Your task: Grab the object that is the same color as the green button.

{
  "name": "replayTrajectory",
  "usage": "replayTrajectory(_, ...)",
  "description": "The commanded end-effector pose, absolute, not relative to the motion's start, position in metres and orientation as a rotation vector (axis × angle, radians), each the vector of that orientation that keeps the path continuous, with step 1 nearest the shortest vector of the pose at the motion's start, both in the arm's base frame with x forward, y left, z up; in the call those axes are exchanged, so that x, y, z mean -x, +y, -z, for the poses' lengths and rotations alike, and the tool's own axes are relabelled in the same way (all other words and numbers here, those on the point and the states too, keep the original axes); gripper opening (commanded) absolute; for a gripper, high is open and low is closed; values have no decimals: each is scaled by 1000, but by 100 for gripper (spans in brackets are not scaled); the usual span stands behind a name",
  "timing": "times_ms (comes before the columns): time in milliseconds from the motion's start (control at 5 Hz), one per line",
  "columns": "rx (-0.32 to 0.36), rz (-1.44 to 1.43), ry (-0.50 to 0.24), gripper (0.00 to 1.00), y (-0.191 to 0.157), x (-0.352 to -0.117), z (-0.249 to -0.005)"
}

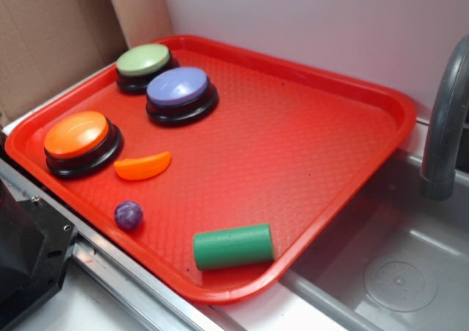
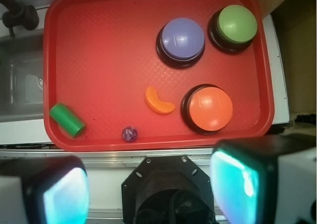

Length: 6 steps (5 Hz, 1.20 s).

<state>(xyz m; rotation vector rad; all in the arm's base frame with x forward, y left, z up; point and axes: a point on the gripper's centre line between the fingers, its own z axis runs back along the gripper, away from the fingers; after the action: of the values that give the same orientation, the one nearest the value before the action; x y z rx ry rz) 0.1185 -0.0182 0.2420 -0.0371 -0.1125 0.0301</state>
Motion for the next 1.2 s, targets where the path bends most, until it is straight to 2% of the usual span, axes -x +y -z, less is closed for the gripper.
replayTrajectory(0,37,-30,-112,100,-18,-119,-242)
replayTrajectory(200,25,84,-189,100,-30,-127,-226)
replayTrajectory(400,-5,126,-214,100,-40,-134,-212)
replayTrajectory(600,6,241,-266,100,-57,-137,-197)
replayTrajectory(800,76,313,-258,100,-81,-141,-170)
replayTrajectory(1000,77,380,-257,100,-98,-144,-143)
